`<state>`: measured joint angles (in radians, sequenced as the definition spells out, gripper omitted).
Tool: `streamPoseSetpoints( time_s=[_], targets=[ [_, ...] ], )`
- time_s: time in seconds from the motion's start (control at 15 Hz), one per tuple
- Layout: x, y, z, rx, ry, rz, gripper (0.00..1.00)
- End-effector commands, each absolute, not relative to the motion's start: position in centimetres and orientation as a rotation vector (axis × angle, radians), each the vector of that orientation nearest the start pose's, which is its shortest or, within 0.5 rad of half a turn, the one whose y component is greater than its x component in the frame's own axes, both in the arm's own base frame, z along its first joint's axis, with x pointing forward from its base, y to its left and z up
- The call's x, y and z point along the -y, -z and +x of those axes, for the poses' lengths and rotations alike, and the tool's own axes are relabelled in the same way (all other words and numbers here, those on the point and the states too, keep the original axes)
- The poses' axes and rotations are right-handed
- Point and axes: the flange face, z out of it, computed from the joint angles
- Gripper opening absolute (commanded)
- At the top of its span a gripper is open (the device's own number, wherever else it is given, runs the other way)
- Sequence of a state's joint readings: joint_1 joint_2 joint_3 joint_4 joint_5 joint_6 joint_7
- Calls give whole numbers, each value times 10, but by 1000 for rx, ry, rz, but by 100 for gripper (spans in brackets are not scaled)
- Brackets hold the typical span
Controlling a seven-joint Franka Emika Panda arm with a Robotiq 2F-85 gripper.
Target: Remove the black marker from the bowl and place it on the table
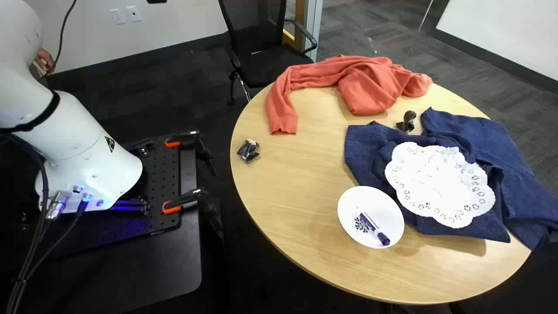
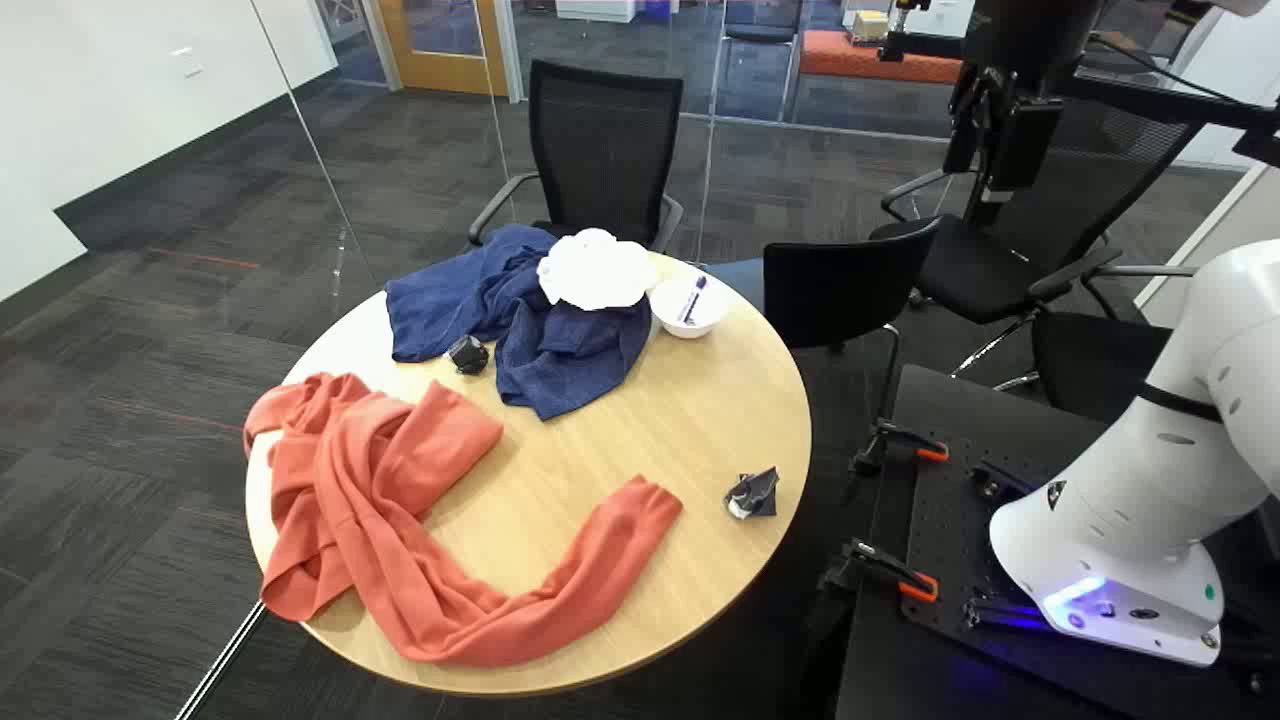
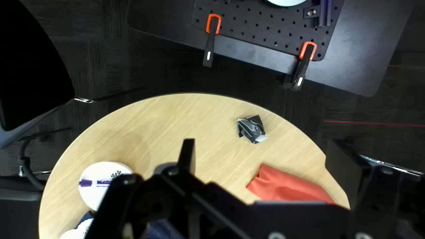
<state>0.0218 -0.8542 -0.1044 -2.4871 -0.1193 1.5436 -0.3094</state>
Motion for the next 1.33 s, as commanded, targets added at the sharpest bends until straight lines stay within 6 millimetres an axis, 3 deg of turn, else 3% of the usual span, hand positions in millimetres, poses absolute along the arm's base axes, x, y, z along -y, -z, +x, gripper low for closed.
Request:
streamPoseSetpoints(
  time_s=[0.0, 0.53, 0.87, 1.27],
  targets=[
    [43, -546, 281, 423, -155, -3133, 100],
    [43, -546, 281, 423, -155, -3133, 100],
    [53, -549, 318, 280, 19, -3124, 100],
    [87, -525, 379, -162, 275, -3069, 100]
  ],
)
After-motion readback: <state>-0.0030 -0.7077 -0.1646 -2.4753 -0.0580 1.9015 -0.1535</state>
